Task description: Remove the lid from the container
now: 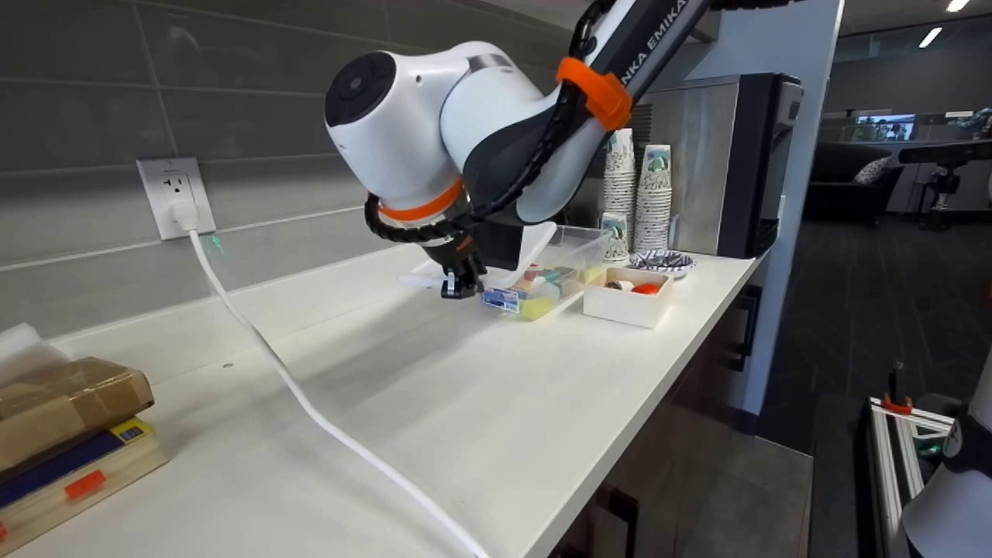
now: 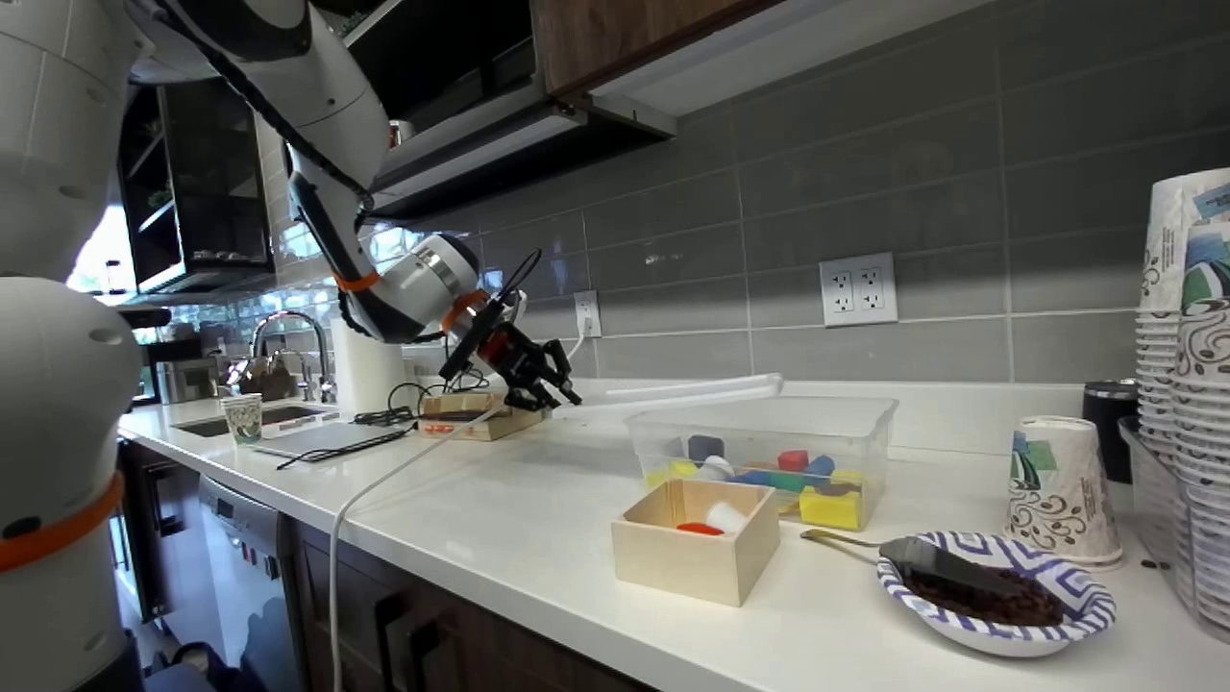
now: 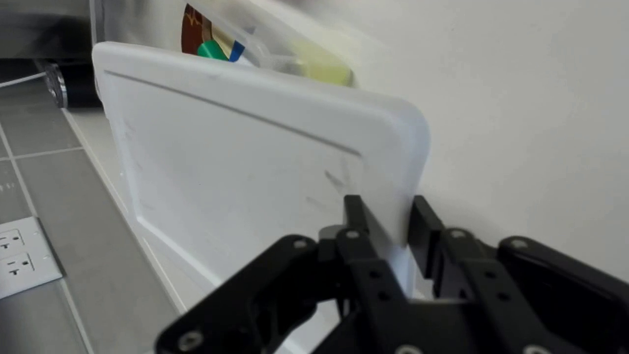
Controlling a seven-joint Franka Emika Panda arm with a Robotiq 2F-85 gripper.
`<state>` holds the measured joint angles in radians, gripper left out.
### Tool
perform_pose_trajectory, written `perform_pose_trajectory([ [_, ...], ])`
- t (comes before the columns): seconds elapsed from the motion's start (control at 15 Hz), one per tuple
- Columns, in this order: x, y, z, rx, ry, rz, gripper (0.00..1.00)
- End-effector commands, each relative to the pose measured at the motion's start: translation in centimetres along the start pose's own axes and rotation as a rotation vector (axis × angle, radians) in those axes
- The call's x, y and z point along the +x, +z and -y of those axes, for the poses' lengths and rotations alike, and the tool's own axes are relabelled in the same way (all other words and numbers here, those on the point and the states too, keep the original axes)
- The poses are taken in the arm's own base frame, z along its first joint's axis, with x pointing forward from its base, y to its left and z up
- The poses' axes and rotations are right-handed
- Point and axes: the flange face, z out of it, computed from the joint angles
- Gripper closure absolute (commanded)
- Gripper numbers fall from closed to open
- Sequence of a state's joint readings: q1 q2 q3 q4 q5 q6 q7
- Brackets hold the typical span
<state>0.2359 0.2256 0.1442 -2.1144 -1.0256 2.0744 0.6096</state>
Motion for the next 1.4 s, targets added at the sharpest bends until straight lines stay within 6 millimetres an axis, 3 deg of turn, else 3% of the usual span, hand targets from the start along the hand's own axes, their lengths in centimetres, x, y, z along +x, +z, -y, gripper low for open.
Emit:
perform_pose_trajectory([
  [0.0, 1.3, -0.5, 2.1, -0.032, -0.041, -0.001, 0.93],
  [1.33, 4.4, -4.4, 12.7, -0.044, -0.314, 0.006, 0.93],
])
